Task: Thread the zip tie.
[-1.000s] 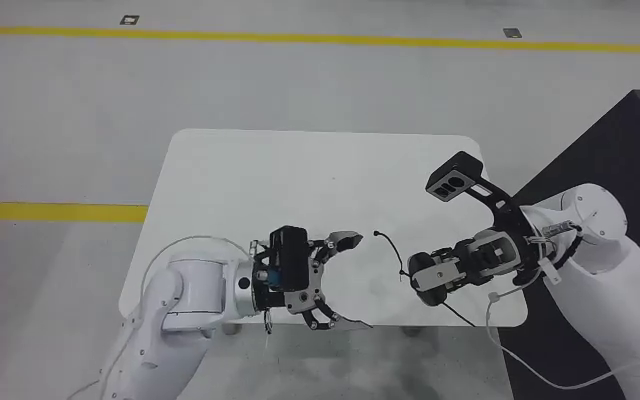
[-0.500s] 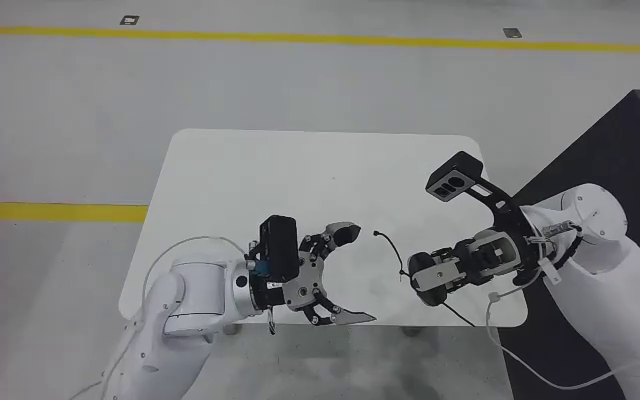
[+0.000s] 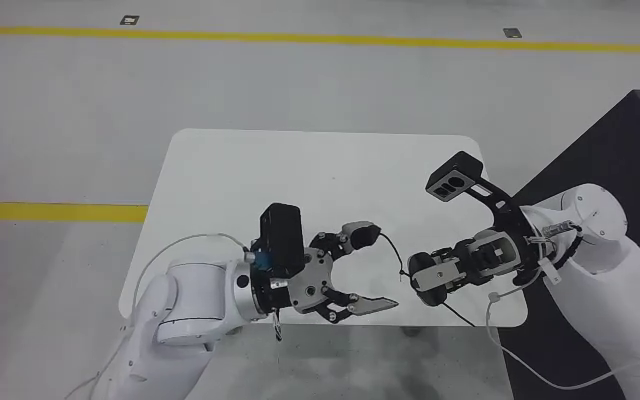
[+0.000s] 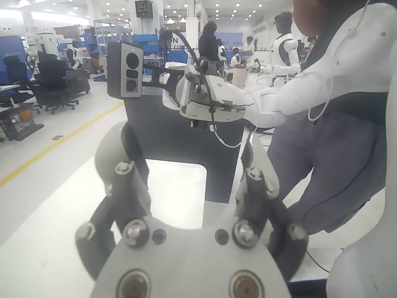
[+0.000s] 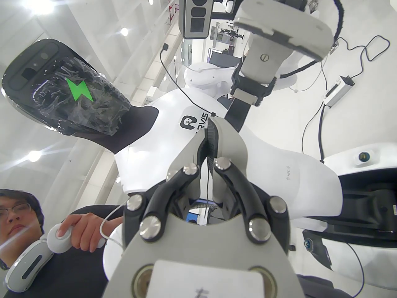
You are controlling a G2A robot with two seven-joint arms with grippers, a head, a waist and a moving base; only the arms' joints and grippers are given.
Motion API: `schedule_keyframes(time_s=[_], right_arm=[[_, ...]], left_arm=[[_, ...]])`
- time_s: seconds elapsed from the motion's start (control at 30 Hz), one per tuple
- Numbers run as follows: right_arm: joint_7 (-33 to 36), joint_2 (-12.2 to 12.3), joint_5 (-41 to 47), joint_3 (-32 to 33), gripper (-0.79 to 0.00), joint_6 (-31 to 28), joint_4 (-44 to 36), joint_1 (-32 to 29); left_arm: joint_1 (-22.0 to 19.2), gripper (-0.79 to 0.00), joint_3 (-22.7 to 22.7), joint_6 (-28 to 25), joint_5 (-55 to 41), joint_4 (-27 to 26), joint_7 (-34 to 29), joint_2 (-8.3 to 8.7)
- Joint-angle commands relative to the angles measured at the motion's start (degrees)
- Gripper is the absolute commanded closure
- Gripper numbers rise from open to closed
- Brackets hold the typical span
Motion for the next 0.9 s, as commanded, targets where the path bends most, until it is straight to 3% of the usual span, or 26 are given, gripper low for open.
schedule_keyframes(time_s=[0.0, 0.87], right_arm=[[0.0, 0.0, 0.0, 0.0, 0.0, 0.0, 0.0, 0.0], [0.0, 0.0, 0.0, 0.0, 0.0, 0.0, 0.0, 0.0]], left_arm=[[-0.2, -0.431, 0.5, 0.4, 0.3, -0.1, -0.1, -0.02], [-0.3, -0.357, 1.6, 1.1, -0.7, -1.9, 0.3, 0.36]])
